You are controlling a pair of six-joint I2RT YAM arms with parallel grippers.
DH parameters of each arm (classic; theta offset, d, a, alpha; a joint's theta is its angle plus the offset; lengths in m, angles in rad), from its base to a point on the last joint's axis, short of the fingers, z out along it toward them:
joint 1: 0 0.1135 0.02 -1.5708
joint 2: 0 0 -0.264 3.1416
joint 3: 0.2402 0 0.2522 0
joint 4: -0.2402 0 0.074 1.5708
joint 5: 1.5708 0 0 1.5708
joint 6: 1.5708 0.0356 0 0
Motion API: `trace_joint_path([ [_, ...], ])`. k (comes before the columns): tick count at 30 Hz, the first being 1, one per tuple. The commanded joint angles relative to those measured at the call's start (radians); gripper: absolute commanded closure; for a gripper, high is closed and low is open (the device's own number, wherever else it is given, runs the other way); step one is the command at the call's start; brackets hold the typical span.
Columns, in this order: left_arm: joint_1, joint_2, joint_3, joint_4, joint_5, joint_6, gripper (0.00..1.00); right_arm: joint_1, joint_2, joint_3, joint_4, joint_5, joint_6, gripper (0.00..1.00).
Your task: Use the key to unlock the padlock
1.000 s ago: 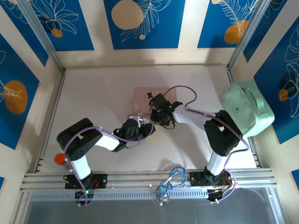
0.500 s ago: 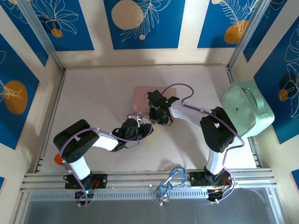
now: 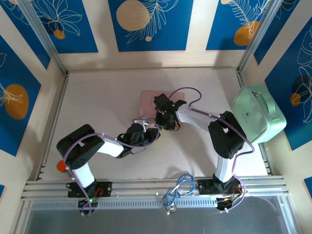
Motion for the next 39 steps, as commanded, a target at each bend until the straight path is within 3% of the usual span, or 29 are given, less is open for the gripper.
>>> trace_joint_path([
  [1, 0.012, 0.017, 0.027, 0.027, 0.018, 0.019, 0.8, 0.003, 0.039, 0.007, -0.061, -0.056, 0.014, 0.82],
  [3, 0.013, 0.026, 0.037, 0.02, 0.021, 0.021, 0.85, 0.003, 0.043, 0.01, -0.062, -0.057, 0.015, 0.82],
  [12, 0.022, 0.046, 0.052, 0.027, 0.026, 0.017, 0.89, 0.004, 0.037, 0.007, -0.061, -0.06, 0.015, 0.82],
  [19, 0.03, 0.052, 0.049, 0.052, 0.04, -0.004, 0.97, 0.003, 0.028, -0.002, -0.047, -0.065, 0.02, 0.81],
  [21, 0.03, 0.051, 0.049, 0.053, 0.044, -0.007, 0.99, 0.001, 0.024, -0.007, -0.037, -0.066, 0.019, 0.78],
  [23, 0.031, 0.049, 0.047, 0.062, 0.049, -0.011, 1.0, -0.002, 0.009, -0.022, -0.011, -0.066, 0.022, 0.66],
  [25, 0.031, 0.046, 0.045, 0.061, 0.05, -0.013, 1.0, -0.009, -0.02, -0.055, 0.05, -0.076, 0.019, 0.52],
  [31, 0.036, 0.018, 0.058, 0.01, 0.072, 0.015, 1.0, -0.044, -0.184, -0.264, 0.366, -0.088, 0.063, 0.38],
  [39, 0.048, 0.039, 0.031, 0.091, 0.078, -0.034, 1.0, -0.054, -0.349, -0.597, 0.825, -0.061, 0.19, 0.34],
])
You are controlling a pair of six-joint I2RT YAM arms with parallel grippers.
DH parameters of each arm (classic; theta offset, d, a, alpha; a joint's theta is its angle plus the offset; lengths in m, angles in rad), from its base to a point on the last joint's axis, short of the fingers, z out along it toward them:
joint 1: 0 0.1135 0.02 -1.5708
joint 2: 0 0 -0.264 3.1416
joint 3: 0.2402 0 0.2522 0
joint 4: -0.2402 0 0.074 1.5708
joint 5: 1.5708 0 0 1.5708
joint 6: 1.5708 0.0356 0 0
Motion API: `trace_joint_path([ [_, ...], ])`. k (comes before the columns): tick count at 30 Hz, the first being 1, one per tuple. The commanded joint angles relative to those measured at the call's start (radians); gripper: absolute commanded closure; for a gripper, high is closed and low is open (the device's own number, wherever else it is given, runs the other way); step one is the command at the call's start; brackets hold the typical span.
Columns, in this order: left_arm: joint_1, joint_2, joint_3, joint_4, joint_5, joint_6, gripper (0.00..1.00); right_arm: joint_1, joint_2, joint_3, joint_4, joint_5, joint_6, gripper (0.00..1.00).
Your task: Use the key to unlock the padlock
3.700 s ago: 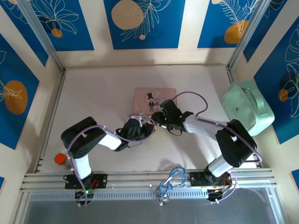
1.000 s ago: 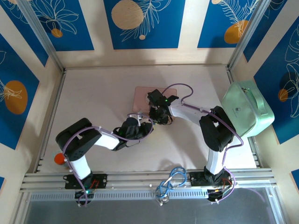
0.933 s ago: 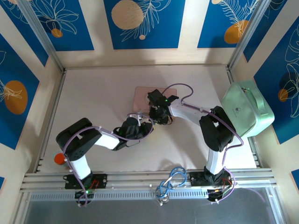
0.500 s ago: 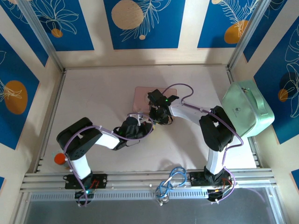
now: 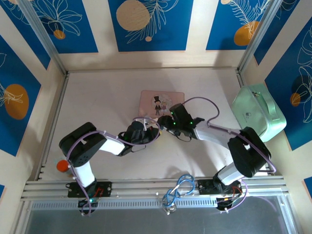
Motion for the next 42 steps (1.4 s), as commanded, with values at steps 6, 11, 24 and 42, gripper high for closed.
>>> trace_joint_path([
  [6, 0.022, -0.007, 0.001, 0.083, 0.008, -0.01, 1.0, -0.018, 0.002, -0.135, 0.346, -0.077, 0.061, 0.37],
  [11, 0.023, -0.004, -0.009, 0.099, 0.008, -0.015, 1.0, -0.028, 0.013, -0.167, 0.438, -0.093, 0.056, 0.39],
  [24, 0.023, 0.006, -0.008, 0.131, 0.016, -0.027, 1.0, -0.015, 0.0, -0.163, 0.28, -0.022, 0.112, 0.43],
  [42, 0.024, 0.018, -0.016, 0.162, 0.014, -0.039, 1.0, -0.062, 0.114, -0.181, 0.503, -0.133, 0.122, 0.48],
])
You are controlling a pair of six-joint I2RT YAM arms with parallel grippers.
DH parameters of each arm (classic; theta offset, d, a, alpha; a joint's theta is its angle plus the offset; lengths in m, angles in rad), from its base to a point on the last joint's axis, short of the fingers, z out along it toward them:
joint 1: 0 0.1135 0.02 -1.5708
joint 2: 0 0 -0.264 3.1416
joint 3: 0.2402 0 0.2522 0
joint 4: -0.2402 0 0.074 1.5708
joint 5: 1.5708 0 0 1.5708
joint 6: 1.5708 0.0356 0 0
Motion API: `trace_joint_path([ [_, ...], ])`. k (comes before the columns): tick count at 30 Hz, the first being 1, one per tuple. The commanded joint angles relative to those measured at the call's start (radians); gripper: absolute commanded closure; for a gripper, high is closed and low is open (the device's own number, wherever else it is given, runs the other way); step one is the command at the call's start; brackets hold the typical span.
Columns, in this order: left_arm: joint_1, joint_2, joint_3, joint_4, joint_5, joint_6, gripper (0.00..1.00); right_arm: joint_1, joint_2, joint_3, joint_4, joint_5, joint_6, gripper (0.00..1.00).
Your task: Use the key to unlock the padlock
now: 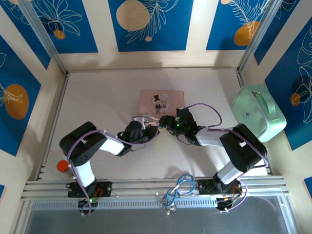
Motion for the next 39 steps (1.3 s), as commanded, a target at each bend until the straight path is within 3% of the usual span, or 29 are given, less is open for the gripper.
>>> trace_joint_path([
  [1, 0.007, 0.01, -0.002, 0.082, 0.01, -0.011, 1.0, -0.003, 0.028, -0.011, 0.004, -0.034, 0.017, 0.49],
  [18, 0.006, 0.01, -0.002, 0.078, 0.011, -0.008, 1.0, 0.066, 0.055, 0.315, -0.675, 0.122, -0.127, 0.55],
  [28, 0.007, 0.009, -0.002, 0.073, 0.014, -0.005, 1.0, 0.092, 0.112, 0.449, -0.822, 0.182, -0.181, 0.57],
  [39, 0.006, 0.01, -0.003, 0.076, 0.013, -0.005, 1.0, 0.094, 0.139, 0.498, -0.842, 0.208, -0.21, 0.59],
])
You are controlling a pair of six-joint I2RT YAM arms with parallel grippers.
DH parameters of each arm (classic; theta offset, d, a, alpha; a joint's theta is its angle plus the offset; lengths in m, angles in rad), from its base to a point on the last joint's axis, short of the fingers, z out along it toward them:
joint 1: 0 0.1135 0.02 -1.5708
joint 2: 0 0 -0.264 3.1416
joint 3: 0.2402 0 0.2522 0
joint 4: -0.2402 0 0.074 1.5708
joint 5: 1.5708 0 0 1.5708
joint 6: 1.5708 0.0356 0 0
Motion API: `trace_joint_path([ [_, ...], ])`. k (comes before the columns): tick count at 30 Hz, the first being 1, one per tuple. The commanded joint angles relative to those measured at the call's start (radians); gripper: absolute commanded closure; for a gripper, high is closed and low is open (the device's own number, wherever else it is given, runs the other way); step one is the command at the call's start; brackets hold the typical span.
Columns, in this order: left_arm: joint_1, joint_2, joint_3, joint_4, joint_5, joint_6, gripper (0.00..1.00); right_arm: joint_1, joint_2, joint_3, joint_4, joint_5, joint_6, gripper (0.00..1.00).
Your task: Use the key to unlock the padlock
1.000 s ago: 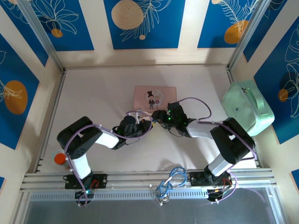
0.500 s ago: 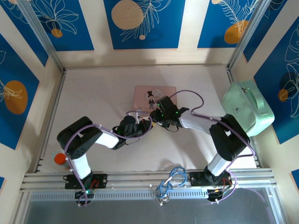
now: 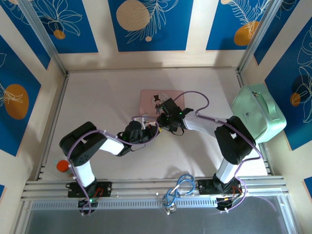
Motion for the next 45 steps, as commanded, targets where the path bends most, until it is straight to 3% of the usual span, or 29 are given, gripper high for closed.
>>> trace_joint_path([
  [1, 0.006, 0.008, -0.001, 0.067, 0.01, 0.008, 1.0, 0.007, 0.01, 0.038, -0.044, 0.022, -0.023, 0.6],
  [11, 0.006, 0.012, -0.003, 0.074, 0.01, 0.008, 1.0, 0.019, 0.02, 0.057, -0.067, 0.033, -0.011, 0.67],
  [24, 0.006, 0.018, -0.004, 0.091, 0.01, 0.006, 1.0, 0.019, 0.028, 0.051, -0.097, 0.03, 0.039, 0.61],
  [28, 0.006, 0.021, -0.004, 0.094, 0.012, 0.006, 1.0, 0.018, 0.03, 0.051, -0.095, 0.031, 0.041, 0.64],
  [39, 0.007, 0.023, 0.005, 0.079, 0.013, 0.016, 1.0, 0.021, 0.031, 0.053, -0.104, 0.032, 0.043, 0.86],
  [45, 0.006, -0.024, -0.022, 0.039, -0.018, 0.045, 0.64, 0.024, 0.027, 0.056, -0.111, 0.027, 0.05, 0.91],
])
